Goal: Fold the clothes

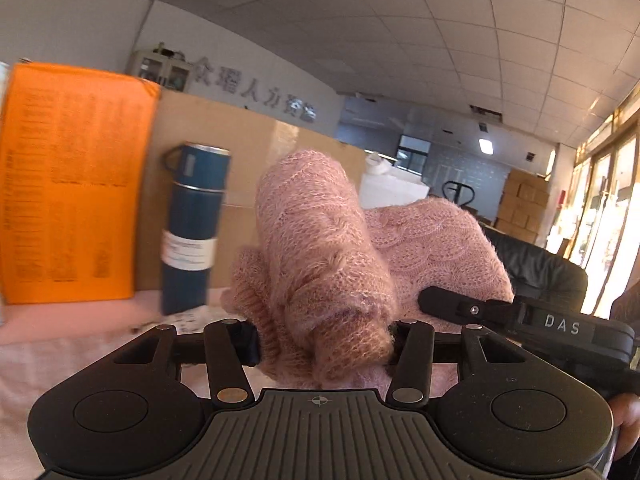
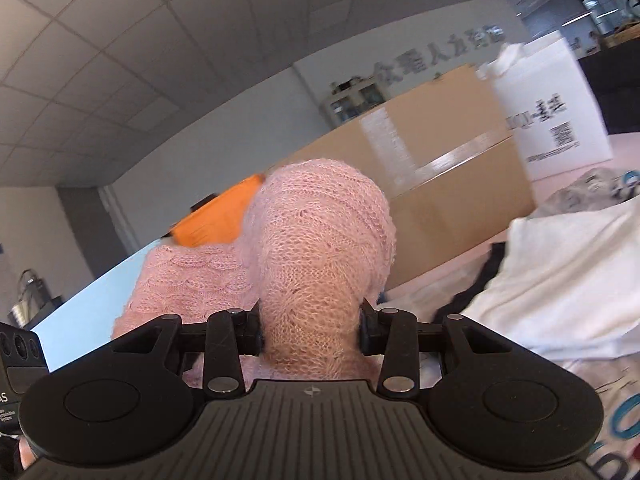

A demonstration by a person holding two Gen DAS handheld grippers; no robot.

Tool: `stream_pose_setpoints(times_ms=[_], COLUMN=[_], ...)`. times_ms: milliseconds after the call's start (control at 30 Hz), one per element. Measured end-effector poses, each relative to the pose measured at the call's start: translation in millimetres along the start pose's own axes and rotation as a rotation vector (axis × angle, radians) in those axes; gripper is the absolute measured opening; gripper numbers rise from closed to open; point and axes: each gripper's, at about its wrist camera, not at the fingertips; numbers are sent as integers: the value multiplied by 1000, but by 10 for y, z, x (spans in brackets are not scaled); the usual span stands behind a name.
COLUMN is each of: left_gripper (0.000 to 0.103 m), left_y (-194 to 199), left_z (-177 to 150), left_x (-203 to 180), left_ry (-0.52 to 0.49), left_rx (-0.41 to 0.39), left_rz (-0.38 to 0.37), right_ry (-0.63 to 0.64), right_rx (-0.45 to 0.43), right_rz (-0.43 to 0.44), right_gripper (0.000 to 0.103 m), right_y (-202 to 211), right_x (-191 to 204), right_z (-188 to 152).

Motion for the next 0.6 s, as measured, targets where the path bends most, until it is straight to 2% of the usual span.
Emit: stream_pose_setpoints(times_ms=[67, 200, 300, 333, 400, 467, 500, 533, 600], left_gripper=[48, 48, 52, 53, 73, 85, 92, 94, 98], left_y=[-383, -1009, -1342, -1378, -1401, -1377, -1365, -1354, -1330], left_z=[-25, -191, -312, -337, -349, -321, -317, -314, -307], left_x=[-67, -123, -184, -230, -292, -324, -288, -251, -176], left_ry=[48, 136, 116, 70, 16, 2, 21, 41, 80], left_rx=[38, 107, 166, 162, 135, 89, 73, 56, 23], left_rz=[-35, -75, -30, -22, -13, -12, -5, 2, 16], right_ry=[7, -51, -117, -145, -182, -173, -136, -112, -106], right_rx=[-13, 8, 18, 16, 30, 22, 11, 4, -6], right_rz=[-92, -193, -252, -267, -316, -380, -440, -495, -550], right_gripper=[37, 38, 41, 43, 47, 60, 68, 76, 82], right_y=[-16, -97, -172, -187, -201, -187, -163, -152, -118], right_x=[-281, -860, -1211, -1309, -1422, -1466, -1462, -1446, -1463], right_z=[29, -1, -80, -109, -123, -128, -130, -132, -145])
Point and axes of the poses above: each gripper's, at about its wrist camera, not at the fingertips, and y roughly against the way its jaws point, x to its left, z to its top, and after that the axes turned 12 degrees about y, right-handed
